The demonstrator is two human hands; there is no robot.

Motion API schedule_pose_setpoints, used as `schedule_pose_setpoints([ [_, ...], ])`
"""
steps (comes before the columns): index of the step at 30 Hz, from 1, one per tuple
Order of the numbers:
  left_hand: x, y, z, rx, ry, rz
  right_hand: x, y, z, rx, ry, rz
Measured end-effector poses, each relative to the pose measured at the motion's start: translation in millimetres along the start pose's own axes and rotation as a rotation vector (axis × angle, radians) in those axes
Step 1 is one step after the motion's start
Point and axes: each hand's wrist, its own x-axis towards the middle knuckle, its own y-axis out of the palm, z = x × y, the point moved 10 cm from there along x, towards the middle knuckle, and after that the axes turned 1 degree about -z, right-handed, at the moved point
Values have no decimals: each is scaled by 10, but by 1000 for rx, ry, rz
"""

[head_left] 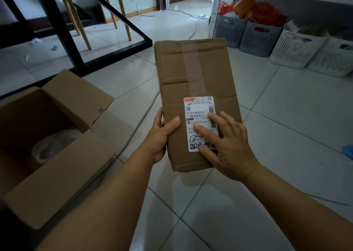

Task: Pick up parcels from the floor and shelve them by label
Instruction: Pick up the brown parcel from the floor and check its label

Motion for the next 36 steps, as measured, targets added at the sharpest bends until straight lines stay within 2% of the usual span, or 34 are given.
schedule_pose_setpoints([
  [11,19,-73,6,-18,-8,-33,-23,-34,-93,5,27,-18],
  [14,16,-86,11,-15,-12,-32,-23,-80,-147,41,67,-71],
  [19,25,-121,36,-25,-27,-57,-17,-168,-551,249,435,-224],
  [21,26,-151,89,-43,-60,-86,-39,-93,-739,323,594,-211],
  [23,15,-167,138,-30,-97,-105,-98,90,-939,571,757,-124],
  [25,4,-169,179,0,-138,-111,-168,368,-1003,1078,881,-1],
  [27,-3,-125,200,37,-189,-91,-223,548,-932,1461,903,154],
  [30,2,-70,212,65,-258,-80,-292,667,-849,1697,878,278],
  [36,-48,63,-9,74,-211,-77,-330,634,-1015,1851,1023,34],
])
